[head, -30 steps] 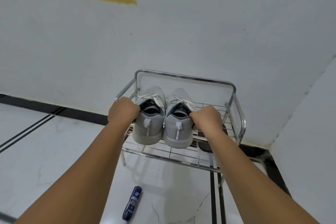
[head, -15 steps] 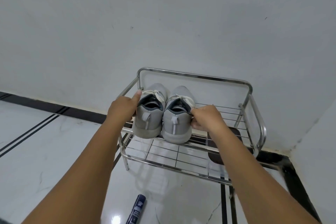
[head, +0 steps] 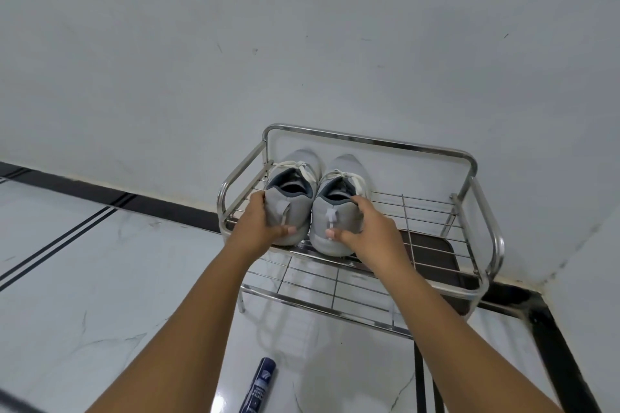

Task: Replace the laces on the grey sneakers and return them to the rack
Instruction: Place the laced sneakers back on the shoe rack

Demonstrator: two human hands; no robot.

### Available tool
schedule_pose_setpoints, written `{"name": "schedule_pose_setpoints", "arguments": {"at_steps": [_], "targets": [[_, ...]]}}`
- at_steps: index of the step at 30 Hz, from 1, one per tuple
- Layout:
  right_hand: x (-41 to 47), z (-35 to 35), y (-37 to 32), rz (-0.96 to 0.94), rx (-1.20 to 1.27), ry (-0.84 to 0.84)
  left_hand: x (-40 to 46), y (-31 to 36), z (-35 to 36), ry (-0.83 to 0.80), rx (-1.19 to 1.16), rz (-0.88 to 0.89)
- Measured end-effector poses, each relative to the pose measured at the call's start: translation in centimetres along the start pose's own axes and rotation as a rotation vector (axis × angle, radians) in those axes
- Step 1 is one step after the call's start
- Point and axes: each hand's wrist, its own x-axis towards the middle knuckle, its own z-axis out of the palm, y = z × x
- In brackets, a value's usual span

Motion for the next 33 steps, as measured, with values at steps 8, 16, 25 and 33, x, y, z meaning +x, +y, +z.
{"name": "schedule_pose_setpoints", "arguments": {"at_steps": [8,16,25,33], "targets": [[0.4,1.6,0.3,-0.014,-0.029,0.121,-0.1,-0.2,0.3,0.053,-0.006,0.083],[-0.5,2.9,-0.1,0.063,0.017,0.209,-1.0,0.5,0.9,0.197,0.149,-0.074],[-4.6,6.2,-2.6,0.382,0.233,0.010,-3.7,-0.6,-1.4,0.095,0.203,-0.131],[-8.7,15.8,-1.4,0.363,0.030,-0.386,-10.6,-12.3,-5.2,0.023,0.145,-0.397]]}}
